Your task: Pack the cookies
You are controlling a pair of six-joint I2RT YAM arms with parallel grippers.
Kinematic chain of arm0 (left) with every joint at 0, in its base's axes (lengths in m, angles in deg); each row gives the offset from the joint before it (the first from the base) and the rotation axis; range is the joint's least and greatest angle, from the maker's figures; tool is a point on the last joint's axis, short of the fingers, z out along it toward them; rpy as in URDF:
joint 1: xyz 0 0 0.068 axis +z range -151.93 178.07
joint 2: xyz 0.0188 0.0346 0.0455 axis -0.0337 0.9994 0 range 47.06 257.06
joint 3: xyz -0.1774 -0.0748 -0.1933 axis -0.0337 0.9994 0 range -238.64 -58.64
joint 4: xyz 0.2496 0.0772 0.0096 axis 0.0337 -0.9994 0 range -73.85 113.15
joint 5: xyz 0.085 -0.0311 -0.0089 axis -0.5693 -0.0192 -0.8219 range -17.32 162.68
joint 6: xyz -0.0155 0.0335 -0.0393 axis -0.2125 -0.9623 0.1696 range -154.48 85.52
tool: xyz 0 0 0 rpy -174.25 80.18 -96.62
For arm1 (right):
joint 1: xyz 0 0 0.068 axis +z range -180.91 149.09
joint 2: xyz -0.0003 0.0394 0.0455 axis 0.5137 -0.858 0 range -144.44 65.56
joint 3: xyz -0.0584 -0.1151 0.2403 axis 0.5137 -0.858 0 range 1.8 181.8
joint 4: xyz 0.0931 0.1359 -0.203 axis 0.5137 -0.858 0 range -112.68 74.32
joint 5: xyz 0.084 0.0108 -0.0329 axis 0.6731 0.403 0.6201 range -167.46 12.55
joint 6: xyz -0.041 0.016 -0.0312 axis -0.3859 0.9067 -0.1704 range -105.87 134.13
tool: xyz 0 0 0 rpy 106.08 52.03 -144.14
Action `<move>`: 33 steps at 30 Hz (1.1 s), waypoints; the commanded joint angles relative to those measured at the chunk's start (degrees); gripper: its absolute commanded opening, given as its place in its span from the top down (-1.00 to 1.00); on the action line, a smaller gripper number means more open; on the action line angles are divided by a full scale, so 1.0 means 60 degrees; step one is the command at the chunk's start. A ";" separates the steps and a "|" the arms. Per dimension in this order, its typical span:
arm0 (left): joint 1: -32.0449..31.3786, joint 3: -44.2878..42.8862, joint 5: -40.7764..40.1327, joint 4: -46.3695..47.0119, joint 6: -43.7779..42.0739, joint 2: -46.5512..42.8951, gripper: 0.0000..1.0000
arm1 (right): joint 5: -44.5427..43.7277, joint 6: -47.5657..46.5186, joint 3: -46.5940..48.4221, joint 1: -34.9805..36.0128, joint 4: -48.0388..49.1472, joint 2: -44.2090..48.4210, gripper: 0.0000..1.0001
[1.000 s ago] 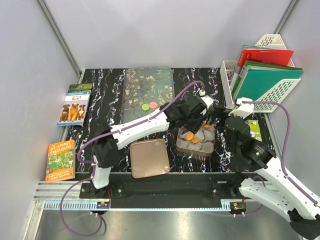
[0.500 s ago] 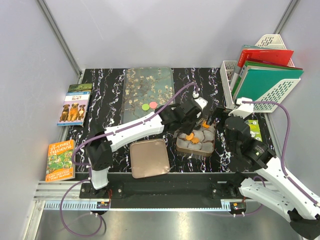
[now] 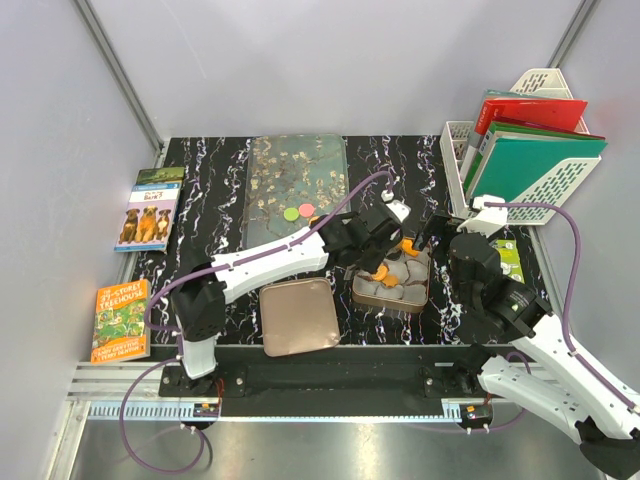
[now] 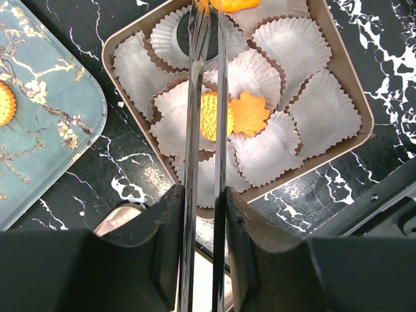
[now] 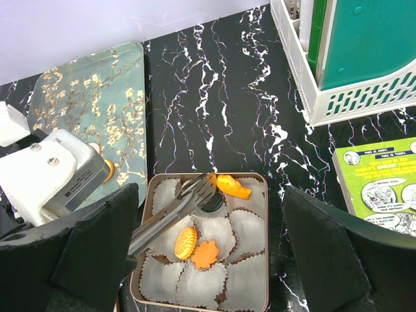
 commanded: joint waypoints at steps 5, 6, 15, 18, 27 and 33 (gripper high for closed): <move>0.0058 0.0131 -0.0429 0.0631 0.0084 -0.0176 0.39 | -0.0212 0.0020 0.0012 -0.0023 0.0107 0.0149 -1.00; 0.0058 0.0117 -0.0429 0.0676 0.0084 -0.0161 0.40 | -0.0226 0.0020 0.0027 -0.0024 0.0107 0.0134 -0.99; 0.0072 -0.0073 -0.0371 0.0969 -0.0004 0.0219 0.41 | -0.0227 -0.0053 0.0085 -0.0009 0.0092 0.0017 -1.00; 0.0072 -0.0074 -0.0298 0.0984 -0.0019 0.0337 0.42 | -0.0241 -0.0053 0.0100 -0.0009 0.0107 0.0017 -0.99; 0.0072 0.0205 -0.0341 0.1042 -0.0048 0.0322 0.43 | -0.0227 -0.0039 0.0100 -0.0023 0.0107 -0.0129 -0.99; 0.0072 0.0175 -0.0181 0.1232 -0.0063 0.0264 0.44 | -0.0227 -0.0024 0.0086 -0.0009 0.0107 -0.0159 -1.00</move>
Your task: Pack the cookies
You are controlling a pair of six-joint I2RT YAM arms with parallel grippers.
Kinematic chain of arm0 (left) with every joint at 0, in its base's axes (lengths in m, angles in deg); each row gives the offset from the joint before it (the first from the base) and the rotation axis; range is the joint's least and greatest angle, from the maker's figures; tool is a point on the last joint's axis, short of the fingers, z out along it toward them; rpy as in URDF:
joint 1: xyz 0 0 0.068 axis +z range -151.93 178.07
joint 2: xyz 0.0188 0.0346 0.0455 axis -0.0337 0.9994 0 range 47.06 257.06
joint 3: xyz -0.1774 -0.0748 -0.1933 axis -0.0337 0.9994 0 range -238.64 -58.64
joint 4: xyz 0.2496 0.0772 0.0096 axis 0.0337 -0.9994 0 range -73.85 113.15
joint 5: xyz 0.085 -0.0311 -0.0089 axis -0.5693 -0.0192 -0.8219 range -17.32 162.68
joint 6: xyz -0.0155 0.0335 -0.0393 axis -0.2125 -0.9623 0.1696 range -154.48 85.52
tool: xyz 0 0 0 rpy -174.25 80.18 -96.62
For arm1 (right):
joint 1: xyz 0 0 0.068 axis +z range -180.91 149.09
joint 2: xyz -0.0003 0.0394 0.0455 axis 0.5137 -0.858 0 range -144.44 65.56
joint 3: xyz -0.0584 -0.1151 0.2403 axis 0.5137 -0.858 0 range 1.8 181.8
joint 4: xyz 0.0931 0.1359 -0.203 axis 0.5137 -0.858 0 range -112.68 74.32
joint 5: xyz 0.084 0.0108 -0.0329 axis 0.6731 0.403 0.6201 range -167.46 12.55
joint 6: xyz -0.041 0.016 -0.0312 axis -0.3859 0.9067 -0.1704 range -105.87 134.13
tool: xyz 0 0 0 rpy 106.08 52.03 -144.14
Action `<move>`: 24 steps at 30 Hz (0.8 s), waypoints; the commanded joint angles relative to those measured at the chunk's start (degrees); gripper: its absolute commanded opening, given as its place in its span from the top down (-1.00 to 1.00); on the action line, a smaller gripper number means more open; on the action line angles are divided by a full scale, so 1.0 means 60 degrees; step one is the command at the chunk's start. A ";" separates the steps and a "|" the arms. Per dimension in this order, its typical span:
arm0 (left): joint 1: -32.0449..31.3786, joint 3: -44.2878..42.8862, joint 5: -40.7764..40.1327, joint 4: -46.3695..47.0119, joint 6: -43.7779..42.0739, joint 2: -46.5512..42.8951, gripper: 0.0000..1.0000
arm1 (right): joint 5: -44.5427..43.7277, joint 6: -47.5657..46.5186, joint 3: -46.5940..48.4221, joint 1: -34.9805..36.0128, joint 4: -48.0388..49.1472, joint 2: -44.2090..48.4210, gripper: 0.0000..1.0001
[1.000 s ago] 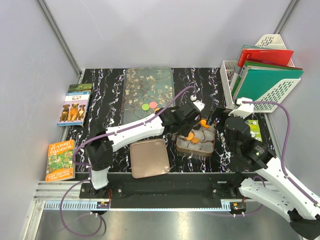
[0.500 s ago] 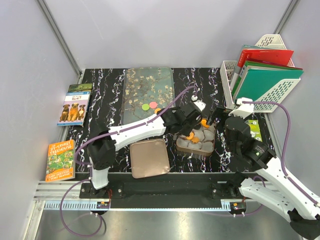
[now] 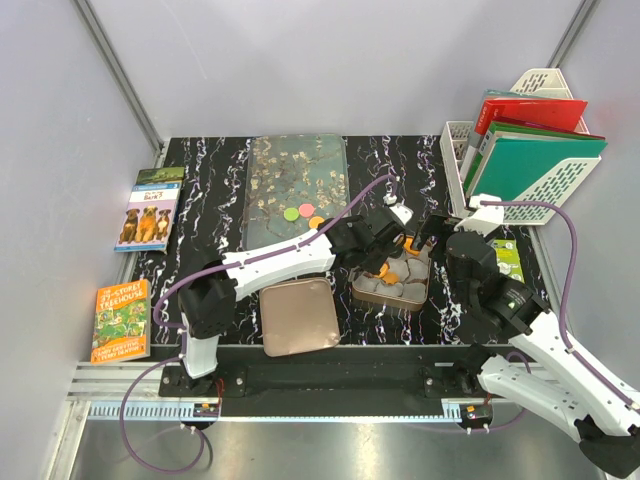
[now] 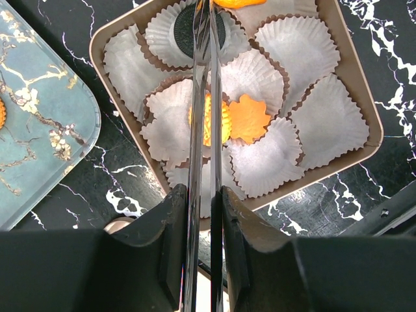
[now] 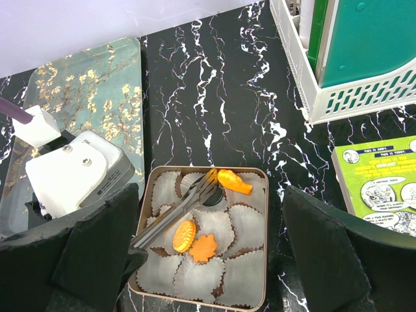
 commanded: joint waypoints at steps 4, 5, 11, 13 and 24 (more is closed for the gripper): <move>0.0043 0.0081 0.0400 0.0913 -0.0056 -0.0236 0.45 | -0.0238 -0.0050 0.0074 -0.0009 0.0110 0.0049 -1.00; 0.0043 0.0066 0.0474 0.0928 -0.0070 -0.0250 0.46 | -0.0223 -0.0035 0.0074 -0.0009 0.0125 0.0035 -0.99; -0.0015 0.0256 0.1118 0.1206 -0.0114 -0.0528 0.50 | -0.0209 0.0009 0.0060 -0.0009 0.0140 -0.0010 -1.00; -0.0074 0.0271 0.1264 0.1265 -0.0158 -0.0616 0.53 | -0.0208 -0.0006 0.0060 -0.0009 0.0140 -0.0024 -1.00; -0.0235 0.0725 0.0316 0.1527 0.0003 -0.1303 0.64 | -0.0194 0.0024 0.0030 -0.0023 0.0154 0.0064 -1.00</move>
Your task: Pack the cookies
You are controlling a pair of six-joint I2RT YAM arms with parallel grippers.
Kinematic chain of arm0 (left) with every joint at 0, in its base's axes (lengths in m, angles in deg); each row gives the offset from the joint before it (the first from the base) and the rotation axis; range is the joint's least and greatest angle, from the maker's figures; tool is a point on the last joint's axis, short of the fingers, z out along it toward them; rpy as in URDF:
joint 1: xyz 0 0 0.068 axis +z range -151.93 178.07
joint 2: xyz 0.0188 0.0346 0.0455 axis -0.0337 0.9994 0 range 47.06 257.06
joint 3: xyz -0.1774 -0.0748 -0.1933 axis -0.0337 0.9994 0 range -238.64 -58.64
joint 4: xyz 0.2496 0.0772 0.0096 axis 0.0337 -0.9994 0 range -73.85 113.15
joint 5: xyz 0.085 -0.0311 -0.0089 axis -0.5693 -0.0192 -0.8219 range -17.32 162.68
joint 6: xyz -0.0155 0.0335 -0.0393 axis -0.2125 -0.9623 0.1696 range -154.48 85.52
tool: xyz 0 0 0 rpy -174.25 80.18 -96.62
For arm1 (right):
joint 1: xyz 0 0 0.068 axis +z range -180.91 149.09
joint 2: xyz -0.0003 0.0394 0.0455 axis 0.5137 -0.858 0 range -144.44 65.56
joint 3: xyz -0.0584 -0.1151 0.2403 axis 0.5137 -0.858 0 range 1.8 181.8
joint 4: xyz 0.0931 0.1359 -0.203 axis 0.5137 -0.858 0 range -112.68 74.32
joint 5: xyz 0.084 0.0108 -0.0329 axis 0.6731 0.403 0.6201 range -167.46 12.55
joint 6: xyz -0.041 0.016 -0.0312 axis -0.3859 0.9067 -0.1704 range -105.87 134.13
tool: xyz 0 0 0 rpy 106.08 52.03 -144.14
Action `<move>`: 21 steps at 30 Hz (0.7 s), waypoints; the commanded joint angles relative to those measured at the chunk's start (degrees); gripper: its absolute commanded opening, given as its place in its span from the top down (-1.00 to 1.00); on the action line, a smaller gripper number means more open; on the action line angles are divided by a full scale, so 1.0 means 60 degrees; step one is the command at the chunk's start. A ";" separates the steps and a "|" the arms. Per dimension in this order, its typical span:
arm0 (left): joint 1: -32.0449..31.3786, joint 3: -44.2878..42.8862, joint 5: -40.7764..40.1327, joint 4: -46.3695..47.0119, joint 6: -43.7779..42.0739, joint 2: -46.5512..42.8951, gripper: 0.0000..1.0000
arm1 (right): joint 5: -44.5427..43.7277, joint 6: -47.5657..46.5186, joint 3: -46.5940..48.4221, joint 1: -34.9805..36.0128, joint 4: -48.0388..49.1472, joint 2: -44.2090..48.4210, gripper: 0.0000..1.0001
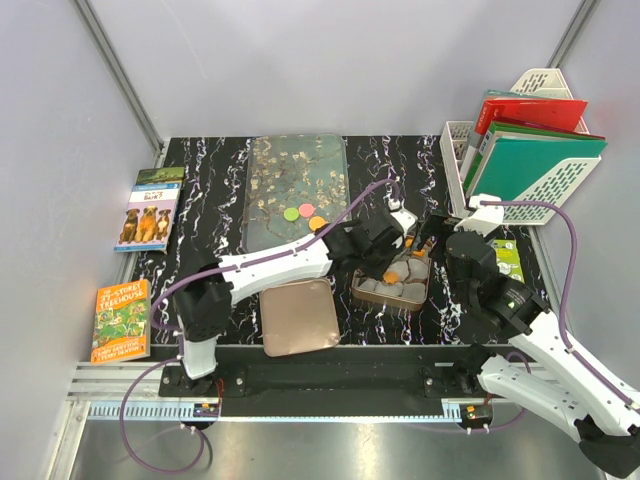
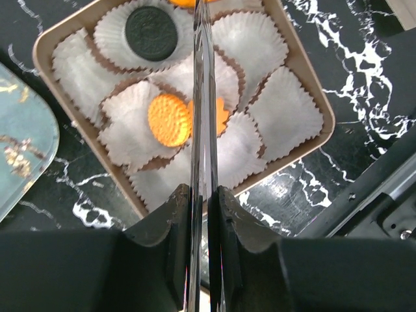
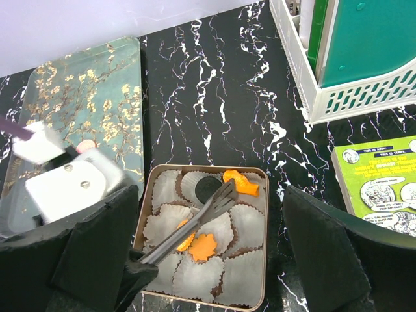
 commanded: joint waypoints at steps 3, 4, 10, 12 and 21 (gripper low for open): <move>-0.0053 0.0500 -0.1587 0.0906 0.0222 -0.1557 0.64 | -0.0197 0.0020 0.0001 -0.0009 0.0151 0.0133 -1.00; -0.0053 0.0559 -0.1996 0.0950 0.0266 -0.1690 0.64 | -0.0197 0.0020 0.0001 -0.0009 0.0136 0.0104 -0.99; 0.0444 0.1057 -0.2761 0.0805 0.0791 -0.2466 0.64 | -0.0168 0.0035 0.0031 -0.0024 0.0165 0.0104 -0.99; 0.1087 0.1320 -0.2616 0.0484 0.1129 -0.2657 0.67 | -0.0139 0.0035 0.0016 -0.0009 0.0165 0.0089 -1.00; 0.4148 0.3356 -0.2936 -0.0542 0.2374 -0.4137 0.74 | 0.0037 0.0093 0.0016 -0.0023 0.0180 0.0104 -1.00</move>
